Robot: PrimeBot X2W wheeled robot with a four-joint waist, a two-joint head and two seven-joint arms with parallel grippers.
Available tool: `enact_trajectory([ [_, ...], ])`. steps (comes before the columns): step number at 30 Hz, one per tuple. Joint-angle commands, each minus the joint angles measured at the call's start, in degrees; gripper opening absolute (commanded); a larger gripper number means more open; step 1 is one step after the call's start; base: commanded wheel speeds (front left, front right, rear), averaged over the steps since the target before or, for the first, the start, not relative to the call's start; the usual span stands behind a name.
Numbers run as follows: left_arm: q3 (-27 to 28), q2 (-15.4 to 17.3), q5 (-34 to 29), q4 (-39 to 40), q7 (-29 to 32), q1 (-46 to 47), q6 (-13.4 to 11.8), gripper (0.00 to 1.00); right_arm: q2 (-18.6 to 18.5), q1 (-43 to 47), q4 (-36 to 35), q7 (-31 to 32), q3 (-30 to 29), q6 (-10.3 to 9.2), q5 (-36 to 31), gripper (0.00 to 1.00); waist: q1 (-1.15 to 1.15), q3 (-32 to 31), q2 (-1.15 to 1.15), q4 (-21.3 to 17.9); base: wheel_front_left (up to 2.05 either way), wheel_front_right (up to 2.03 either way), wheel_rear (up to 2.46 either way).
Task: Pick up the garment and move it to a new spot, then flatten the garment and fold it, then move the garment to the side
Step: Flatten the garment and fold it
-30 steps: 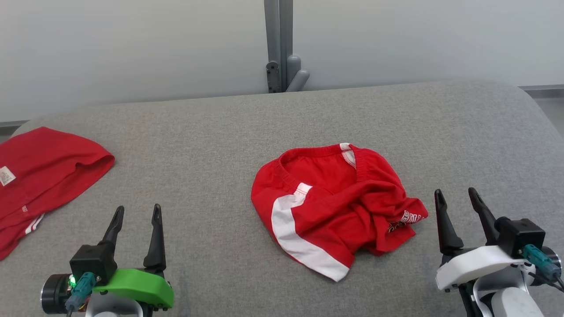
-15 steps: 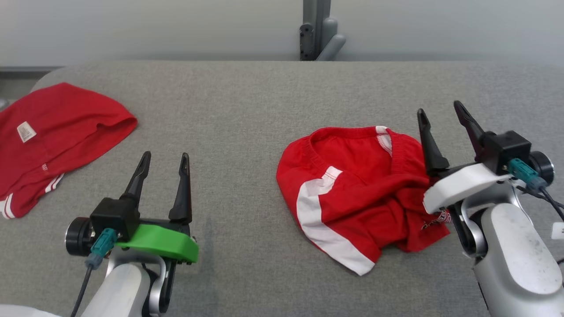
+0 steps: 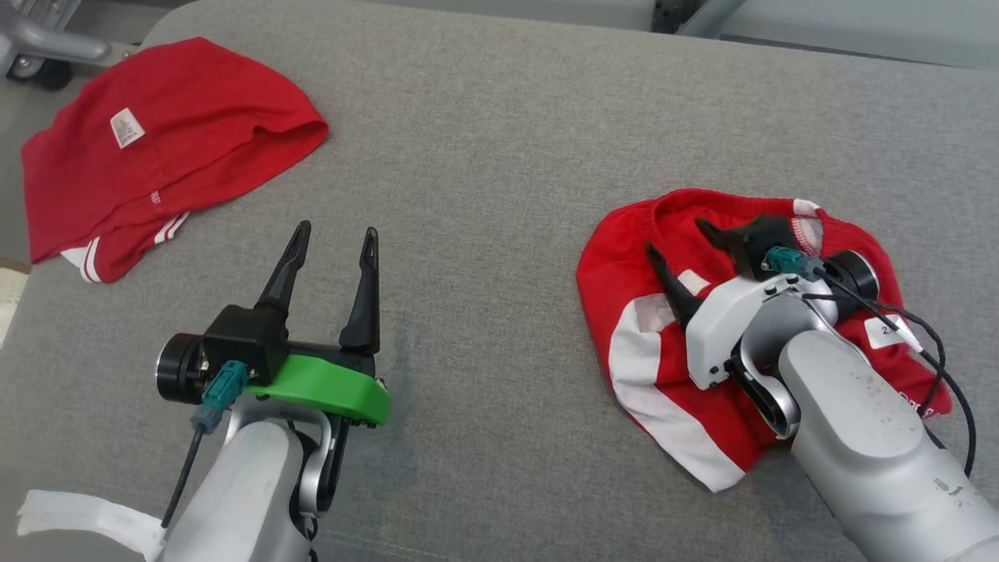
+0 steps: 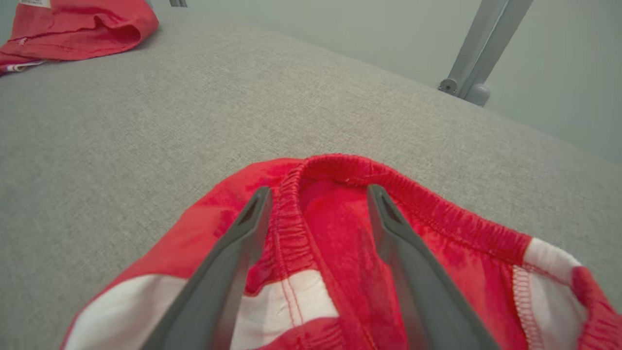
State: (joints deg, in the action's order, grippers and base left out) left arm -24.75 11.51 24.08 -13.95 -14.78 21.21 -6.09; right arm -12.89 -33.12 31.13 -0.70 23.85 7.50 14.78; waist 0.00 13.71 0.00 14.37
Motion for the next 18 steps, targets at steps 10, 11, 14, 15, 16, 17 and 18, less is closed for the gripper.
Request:
enact_trajectory([
  [10,2.9,-2.7,-3.2,-0.4,-0.5,0.5,2.1,1.0,-1.8,-5.1,7.2,-0.3,8.0,-0.02,6.8,0.0,0.0,3.9,0.0,2.9,0.0,0.0,0.0],
  [11,3.1,-2.8,-3.4,-0.4,-0.5,0.5,2.2,1.0,-2.0,-5.4,7.3,-0.6,8.2,-0.02,7.2,0.0,0.0,3.9,0.0,2.6,0.0,0.0,0.0],
  [14,4.0,-3.1,-4.3,-0.6,-0.5,0.4,2.6,1.0,-2.5,-6.3,6.5,-1.8,8.7,-0.02,8.1,0.0,0.0,4.0,0.0,1.6,0.0,0.0,0.0],
  [15,4.3,-3.1,-4.5,-0.6,-0.5,0.2,2.6,1.0,-2.7,-6.4,6.0,-2.0,8.7,-0.02,8.2,0.0,0.0,3.9,0.0,1.2,0.0,0.0,0.0],
  [16,4.7,-3.1,-4.6,-0.6,-0.5,0.1,2.7,1.0,-3.0,-6.6,5.4,-2.1,8.7,-0.02,8.4,0.0,0.0,3.8,0.0,0.6,0.0,0.0,0.0],
  [17,5.1,-3.0,-4.9,-0.7,-0.5,-0.1,2.8,1.0,-3.3,-6.7,4.6,-2.0,8.5,-0.02,8.5,0.0,0.0,3.8,0.0,0.0,0.0,0.0,0.0],
  [18,5.4,-2.9,-5.0,-0.7,-0.5,-0.3,3.0,1.0,-3.7,-6.8,3.6,-1.8,8.2,-0.02,8.7,0.0,0.0,3.7,0.0,-0.7,0.0,0.0,0.0],
])
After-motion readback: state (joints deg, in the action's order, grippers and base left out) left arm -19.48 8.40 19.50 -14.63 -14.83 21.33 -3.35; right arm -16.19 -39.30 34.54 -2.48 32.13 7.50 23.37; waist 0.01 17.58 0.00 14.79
